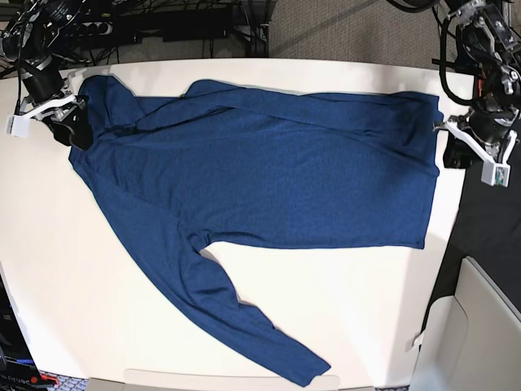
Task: Fold the T-shirt properly
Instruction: 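Move both grippers along the shirt's sides toward the hem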
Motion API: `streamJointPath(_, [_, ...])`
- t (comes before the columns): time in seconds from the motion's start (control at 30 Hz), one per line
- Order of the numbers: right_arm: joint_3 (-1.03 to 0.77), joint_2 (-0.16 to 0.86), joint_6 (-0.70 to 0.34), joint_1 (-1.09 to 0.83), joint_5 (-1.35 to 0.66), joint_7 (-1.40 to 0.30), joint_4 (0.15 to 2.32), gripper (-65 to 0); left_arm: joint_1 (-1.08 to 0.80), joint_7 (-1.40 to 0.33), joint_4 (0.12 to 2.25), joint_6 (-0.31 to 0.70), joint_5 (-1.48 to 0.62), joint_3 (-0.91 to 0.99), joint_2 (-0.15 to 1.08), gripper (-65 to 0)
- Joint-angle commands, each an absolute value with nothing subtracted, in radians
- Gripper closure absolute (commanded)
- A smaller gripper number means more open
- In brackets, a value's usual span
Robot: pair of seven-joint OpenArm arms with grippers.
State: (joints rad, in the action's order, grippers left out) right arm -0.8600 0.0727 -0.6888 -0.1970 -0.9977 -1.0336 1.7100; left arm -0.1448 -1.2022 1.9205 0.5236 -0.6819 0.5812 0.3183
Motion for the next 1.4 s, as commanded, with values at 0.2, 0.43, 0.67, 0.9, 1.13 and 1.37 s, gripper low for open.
streamJointPath(0.2, [-0.774,0.133,-0.698,-0.021,-0.725,-1.006,1.724,-34.1,0.077,-1.182,1.779,0.519,-0.688,0.506,0.329,-15.8])
streamJointPath(0.43, [-0.588,0.145,-0.698,0.151,-0.423,-1.003,1.652,-34.1,0.228,-1.038,1.554,0.519,-0.602,0.395,0.328,-15.8])
streamJointPath(0.67, [-0.449,0.142,-0.698,0.329,-0.219,-0.924,1.521,-34.1,0.268,-0.736,1.322,0.519,-0.493,0.255,0.328,-15.8])
streamJointPath(0.9, [-0.433,0.139,-0.698,0.472,-0.18,-0.917,1.388,-34.1,0.354,-0.582,1.081,0.519,-0.447,0.242,0.331,-15.8])
streamJointPath(1.13, [-0.435,0.145,-0.698,0.526,-0.18,-0.915,1.345,-34.1,0.447,-0.453,0.905,0.466,-0.386,0.24,0.335,-16.1])
streamJointPath(1.37, [-0.44,0.147,-0.698,0.527,-0.18,-0.915,1.346,-34.1,0.506,-0.374,0.796,0.325,-0.297,0.24,0.337,-24.7])
